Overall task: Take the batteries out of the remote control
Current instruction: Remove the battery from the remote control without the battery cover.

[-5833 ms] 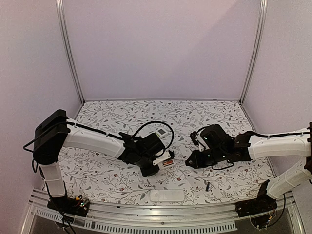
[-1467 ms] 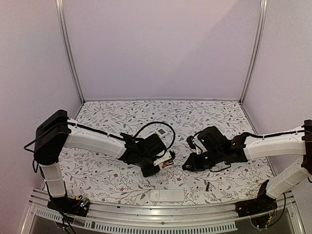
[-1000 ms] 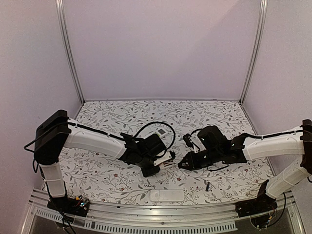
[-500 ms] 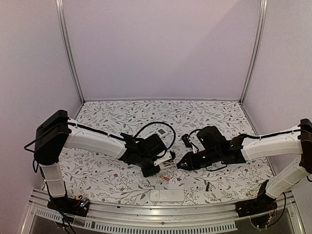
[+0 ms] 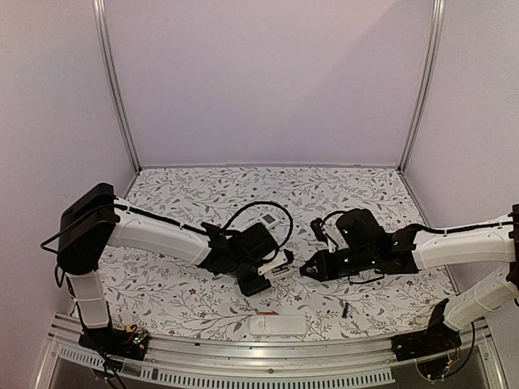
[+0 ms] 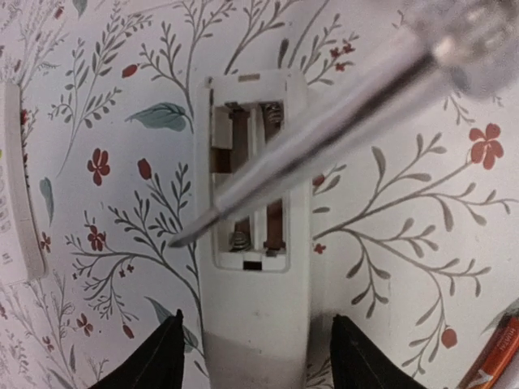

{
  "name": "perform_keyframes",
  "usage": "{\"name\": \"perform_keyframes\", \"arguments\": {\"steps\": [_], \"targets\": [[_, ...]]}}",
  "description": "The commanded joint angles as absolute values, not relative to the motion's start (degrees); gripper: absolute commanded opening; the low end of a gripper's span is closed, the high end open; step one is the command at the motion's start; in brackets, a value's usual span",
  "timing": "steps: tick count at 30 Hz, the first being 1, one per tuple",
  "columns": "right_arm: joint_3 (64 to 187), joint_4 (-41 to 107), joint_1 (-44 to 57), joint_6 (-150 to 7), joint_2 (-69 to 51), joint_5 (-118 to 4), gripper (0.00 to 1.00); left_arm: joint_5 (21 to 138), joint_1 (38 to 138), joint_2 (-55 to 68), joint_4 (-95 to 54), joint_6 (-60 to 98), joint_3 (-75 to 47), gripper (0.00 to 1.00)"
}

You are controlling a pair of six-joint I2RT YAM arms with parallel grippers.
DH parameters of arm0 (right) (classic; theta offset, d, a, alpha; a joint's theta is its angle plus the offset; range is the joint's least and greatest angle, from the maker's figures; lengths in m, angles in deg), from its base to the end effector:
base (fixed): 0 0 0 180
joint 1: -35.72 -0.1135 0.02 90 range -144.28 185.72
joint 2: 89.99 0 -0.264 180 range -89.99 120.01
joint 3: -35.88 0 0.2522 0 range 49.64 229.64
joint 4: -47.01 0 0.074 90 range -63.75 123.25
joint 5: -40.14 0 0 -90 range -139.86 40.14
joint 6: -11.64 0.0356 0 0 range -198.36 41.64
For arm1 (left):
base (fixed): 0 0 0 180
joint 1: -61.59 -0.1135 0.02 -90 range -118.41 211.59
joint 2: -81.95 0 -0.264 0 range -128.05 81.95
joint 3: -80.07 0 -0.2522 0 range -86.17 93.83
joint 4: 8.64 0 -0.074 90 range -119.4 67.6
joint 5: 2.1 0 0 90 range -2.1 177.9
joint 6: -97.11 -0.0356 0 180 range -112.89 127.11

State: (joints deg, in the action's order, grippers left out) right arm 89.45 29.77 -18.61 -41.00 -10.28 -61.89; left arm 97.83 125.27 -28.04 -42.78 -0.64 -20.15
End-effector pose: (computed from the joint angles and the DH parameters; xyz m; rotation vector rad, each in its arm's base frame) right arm 0.1563 0.2304 0.1874 -0.4900 2.5012 0.9740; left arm 0.1720 -0.3338 0.1364 1.5133 2.1951 -0.0800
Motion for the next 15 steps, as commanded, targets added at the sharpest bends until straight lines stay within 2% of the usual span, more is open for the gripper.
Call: {"name": "perform_keyframes", "arguments": {"steps": [1,6,15], "targets": [[87.3,27.8,-18.7,-39.2,-14.4,-55.6,0.00,96.9,125.7,-28.5,-43.8,-0.4,-22.0,0.66],[85.6,26.1,-18.4,-36.8,-17.6,-50.8,0.00,98.0,125.3,-25.8,-42.6,0.2,-22.3,0.71],[78.9,28.5,-16.0,-32.9,-21.1,-47.6,0.00,103.7,125.1,-15.0,-35.8,2.1,-26.0,0.72]]}}
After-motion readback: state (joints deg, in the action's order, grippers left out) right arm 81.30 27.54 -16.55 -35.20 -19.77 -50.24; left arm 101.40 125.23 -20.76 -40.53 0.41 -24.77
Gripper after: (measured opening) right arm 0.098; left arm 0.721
